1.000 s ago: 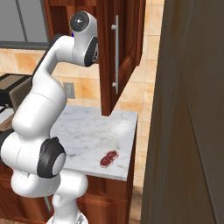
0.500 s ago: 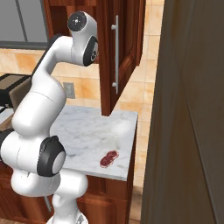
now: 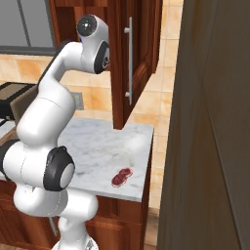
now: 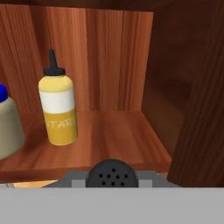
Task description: There are various items on the counter. Only move the condiments/shakers into the cabinet.
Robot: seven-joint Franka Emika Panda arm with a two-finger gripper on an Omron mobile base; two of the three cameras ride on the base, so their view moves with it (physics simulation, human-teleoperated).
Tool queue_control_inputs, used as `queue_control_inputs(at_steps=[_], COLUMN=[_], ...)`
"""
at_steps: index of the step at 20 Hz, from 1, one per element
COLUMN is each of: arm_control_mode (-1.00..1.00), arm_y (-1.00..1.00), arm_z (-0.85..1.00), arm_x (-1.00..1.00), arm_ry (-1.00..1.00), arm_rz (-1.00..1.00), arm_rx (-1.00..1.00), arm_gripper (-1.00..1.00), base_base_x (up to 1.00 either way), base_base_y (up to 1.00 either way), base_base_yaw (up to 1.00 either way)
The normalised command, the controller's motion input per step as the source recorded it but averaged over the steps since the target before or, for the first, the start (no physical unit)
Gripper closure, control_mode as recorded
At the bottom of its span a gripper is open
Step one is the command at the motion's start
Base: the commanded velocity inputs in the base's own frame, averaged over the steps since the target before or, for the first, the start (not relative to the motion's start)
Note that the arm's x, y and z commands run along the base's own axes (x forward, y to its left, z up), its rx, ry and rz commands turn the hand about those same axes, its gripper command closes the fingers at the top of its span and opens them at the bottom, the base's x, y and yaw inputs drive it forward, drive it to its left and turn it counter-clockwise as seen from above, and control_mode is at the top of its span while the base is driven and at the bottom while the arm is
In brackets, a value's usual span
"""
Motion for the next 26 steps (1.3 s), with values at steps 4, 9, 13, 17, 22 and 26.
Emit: queue_control_inputs(at_steps=[4,9,13,17,22,26], arm_control_mode=[-1.00,-1.00,-1.00,-1.00,-1.00,-1.00], arm_y=[0.06,0.00,0.00,0.00,0.00,-0.06], arm_z=[-0.16,-0.16,-0.03,0.01,0.11,0.00], arm_x=[0.15,0.15,0.15,0.19,0.18,0.27], arm_ry=[0.00,0.00,0.00,0.00,0.00,0.00], arm_rz=[-0.03,-0.02,0.00,-0.01,0.00,0.00], arm_rx=[-0.03,-0.02,0.00,0.01,0.04,0.00], arm_gripper=[1.00,1.00,1.00,1.00,1.00,1.00], base_base_x=[0.00,0.00,0.00,0.00,0.00,0.00], base_base_y=[0.00,0.00,0.00,0.00,0.00,0.00], base_base_yaw=[0.00,0.00,0.00,0.00,0.00,0.00])
